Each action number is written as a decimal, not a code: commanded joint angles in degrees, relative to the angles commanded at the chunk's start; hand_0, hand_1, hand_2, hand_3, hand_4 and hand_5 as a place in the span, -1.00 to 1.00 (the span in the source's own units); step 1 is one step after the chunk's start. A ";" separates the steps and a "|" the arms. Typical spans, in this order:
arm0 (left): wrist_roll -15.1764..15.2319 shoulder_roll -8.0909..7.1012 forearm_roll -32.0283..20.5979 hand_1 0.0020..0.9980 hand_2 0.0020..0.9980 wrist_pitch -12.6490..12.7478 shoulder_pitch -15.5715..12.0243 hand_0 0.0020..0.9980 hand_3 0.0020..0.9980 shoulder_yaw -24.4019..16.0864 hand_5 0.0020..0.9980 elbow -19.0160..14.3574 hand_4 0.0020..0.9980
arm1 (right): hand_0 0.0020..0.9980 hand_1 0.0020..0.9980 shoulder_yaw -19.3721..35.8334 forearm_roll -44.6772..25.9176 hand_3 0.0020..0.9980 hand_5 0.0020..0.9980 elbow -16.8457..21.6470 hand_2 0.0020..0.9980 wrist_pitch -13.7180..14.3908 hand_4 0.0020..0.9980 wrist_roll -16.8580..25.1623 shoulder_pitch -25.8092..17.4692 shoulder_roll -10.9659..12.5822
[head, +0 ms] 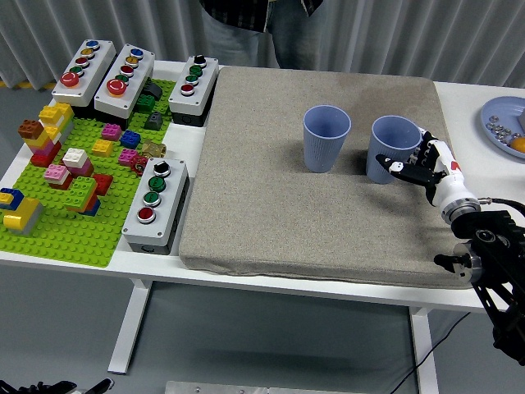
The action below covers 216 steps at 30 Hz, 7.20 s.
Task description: Pick cup pour cup place
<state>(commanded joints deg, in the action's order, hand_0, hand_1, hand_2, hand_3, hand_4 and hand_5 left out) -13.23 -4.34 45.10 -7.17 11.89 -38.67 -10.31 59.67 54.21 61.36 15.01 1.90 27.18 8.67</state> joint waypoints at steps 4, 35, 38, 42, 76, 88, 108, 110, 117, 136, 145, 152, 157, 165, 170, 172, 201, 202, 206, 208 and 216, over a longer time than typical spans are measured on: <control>-0.01 -0.01 0.04 0.51 0.62 -0.02 0.03 0.54 0.29 -0.10 0.98 0.00 0.01 | 0.53 0.31 0.25 0.87 0.32 -0.84 0.43 0.11 0.21 0.60 0.20 0.21 0.36; -0.03 -0.25 0.31 0.51 0.61 0.09 0.34 0.54 0.29 -0.59 0.98 0.00 0.01 | 0.53 0.33 -4.95 16.39 0.32 -0.95 1.30 0.12 4.29 0.51 1.25 6.29 2.98; -0.02 -0.28 0.22 0.51 0.61 0.09 0.35 0.54 0.29 -0.51 0.98 0.00 0.01 | 0.53 0.33 -5.37 17.08 0.32 -0.95 1.12 0.12 4.42 0.51 1.34 6.98 2.94; -0.05 -0.33 0.33 0.51 0.61 0.08 0.33 0.54 0.29 -0.52 0.98 0.00 0.01 | 0.53 0.33 -6.19 17.45 0.32 -0.95 0.69 0.12 4.48 0.50 1.55 8.11 2.85; -0.11 -0.53 0.15 0.51 0.61 0.10 0.42 0.54 0.29 -0.17 0.98 0.00 0.01 | 0.53 0.34 -9.95 32.04 0.31 -0.94 -1.07 0.12 7.49 0.50 3.84 11.47 1.29; -0.14 -0.59 0.10 0.51 0.61 0.12 0.56 0.54 0.29 -0.16 0.98 0.00 0.01 | 0.53 0.35 -11.62 35.28 0.31 -0.94 -2.14 0.12 8.90 0.49 5.23 12.29 1.18; -0.16 -0.72 0.49 0.51 0.61 0.15 0.78 0.54 0.29 -0.49 0.98 0.00 0.01 | 0.53 0.35 -14.27 39.88 0.30 -0.94 -5.20 0.12 10.48 0.49 6.29 14.85 1.73; -0.16 -0.73 0.51 0.51 0.61 0.13 0.79 0.54 0.29 -0.48 0.98 0.00 0.01 | 0.53 0.35 -14.49 40.61 0.30 -0.94 -5.33 0.12 10.72 0.49 6.24 14.97 1.76; -0.26 -0.78 0.74 0.51 0.61 0.09 0.67 0.54 0.29 -0.62 0.99 0.00 0.01 | 0.53 0.35 -15.52 42.96 0.29 -0.95 -6.08 0.12 11.74 0.48 5.96 15.43 1.78; -0.26 -0.89 0.80 0.51 0.61 0.09 0.70 0.54 0.29 -0.66 0.98 0.00 0.02 | 0.55 0.35 -17.75 45.38 0.28 -0.95 -8.01 0.13 13.91 0.48 5.19 16.88 1.72; -0.24 -0.91 0.74 0.51 0.62 0.10 0.90 0.53 0.29 -0.69 0.98 0.00 0.02 | 0.56 0.35 -19.31 46.19 0.27 -0.95 -8.70 0.13 14.98 0.47 5.10 17.52 1.81; -0.24 -0.92 0.69 0.51 0.62 0.09 0.94 0.54 0.29 -0.68 0.98 0.00 0.01 | 0.57 0.35 -20.69 46.75 0.27 -0.95 -9.02 0.13 15.88 0.47 5.04 18.03 1.88; -0.23 -0.92 0.65 0.51 0.62 0.09 0.95 0.54 0.29 -0.68 0.98 0.00 0.02 | 0.57 0.36 -21.62 47.24 0.27 -0.95 -9.37 0.13 16.76 0.47 4.91 18.49 1.86; -0.22 -0.93 0.59 0.51 0.62 0.11 1.03 0.54 0.29 -0.69 0.98 0.00 0.01 | 0.59 0.36 -22.83 48.43 0.26 -0.95 -9.91 0.13 18.24 0.47 4.46 19.11 2.21; -0.25 -0.93 0.67 0.51 0.62 0.09 1.01 0.54 0.29 -0.73 0.98 0.00 0.02 | 0.60 0.36 -23.94 48.84 0.25 -0.95 -10.07 0.13 19.06 0.47 4.16 19.60 2.53; -0.25 -0.95 0.67 0.51 0.62 0.09 0.94 0.54 0.29 -0.75 0.98 0.00 0.02 | 0.60 0.36 -24.77 49.05 0.25 -0.95 -10.06 0.13 19.57 0.47 3.96 19.79 2.72; -0.33 -1.03 0.98 0.51 0.62 0.10 0.66 0.54 0.29 -0.94 0.98 0.00 0.02 | 0.66 0.37 -29.72 53.44 0.23 -0.93 -10.47 0.14 21.97 0.49 0.10 21.86 3.64; -0.32 -1.04 0.97 0.51 0.62 0.10 0.66 0.54 0.29 -0.91 0.98 0.00 0.02 | 0.66 0.37 -29.87 53.51 0.23 -0.93 -10.54 0.14 21.97 0.49 -0.03 21.93 3.62; -0.30 -1.05 0.86 0.51 0.62 0.11 0.63 0.54 0.29 -0.78 0.98 0.00 0.02 | 0.68 0.37 -30.43 54.53 0.23 -0.93 -10.56 0.14 21.97 0.49 -0.95 22.13 3.64; -0.29 -1.05 0.83 0.51 0.62 0.12 0.68 0.54 0.29 -0.81 0.98 0.00 0.02 | 0.68 0.37 -30.71 55.79 0.23 -0.93 -10.27 0.14 21.97 0.49 -1.64 22.30 3.77; -0.29 -1.08 0.82 0.51 0.62 0.12 0.79 0.54 0.29 -0.78 0.98 0.00 0.02 | 0.68 0.38 -31.92 57.08 0.23 -0.93 -10.26 0.14 21.97 0.50 -2.64 22.92 3.90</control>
<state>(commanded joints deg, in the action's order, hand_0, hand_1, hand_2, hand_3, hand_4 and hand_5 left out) -13.52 -5.42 45.92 -7.05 12.68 -39.45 -10.31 27.75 111.29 51.10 36.98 -0.73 50.10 12.57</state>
